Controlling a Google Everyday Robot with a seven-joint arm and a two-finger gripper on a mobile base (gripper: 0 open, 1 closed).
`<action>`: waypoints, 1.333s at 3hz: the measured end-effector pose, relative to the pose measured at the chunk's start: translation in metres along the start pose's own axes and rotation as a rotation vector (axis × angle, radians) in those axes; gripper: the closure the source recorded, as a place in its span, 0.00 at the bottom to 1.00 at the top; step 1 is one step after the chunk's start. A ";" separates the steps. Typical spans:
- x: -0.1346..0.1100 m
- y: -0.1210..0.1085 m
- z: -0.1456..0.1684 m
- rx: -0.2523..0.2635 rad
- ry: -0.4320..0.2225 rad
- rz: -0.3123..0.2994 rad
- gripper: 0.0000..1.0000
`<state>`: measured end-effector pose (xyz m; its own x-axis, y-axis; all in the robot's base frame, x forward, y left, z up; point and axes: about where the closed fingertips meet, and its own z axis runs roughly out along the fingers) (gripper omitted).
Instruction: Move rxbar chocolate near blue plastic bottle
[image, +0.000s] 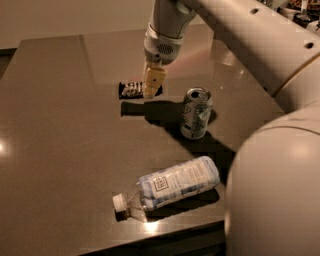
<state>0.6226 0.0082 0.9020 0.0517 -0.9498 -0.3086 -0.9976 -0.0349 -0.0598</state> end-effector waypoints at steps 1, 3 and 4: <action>-0.011 0.048 -0.017 -0.026 -0.028 -0.061 1.00; -0.028 0.124 -0.011 -0.117 -0.056 -0.190 1.00; -0.024 0.154 -0.002 -0.176 -0.045 -0.198 1.00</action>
Offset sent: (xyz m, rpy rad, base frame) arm -0.1409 0.0165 0.0204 0.0394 0.0705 0.2314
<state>0.4676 0.0252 0.9025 0.2451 -0.9042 -0.3499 -0.9602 -0.2763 0.0414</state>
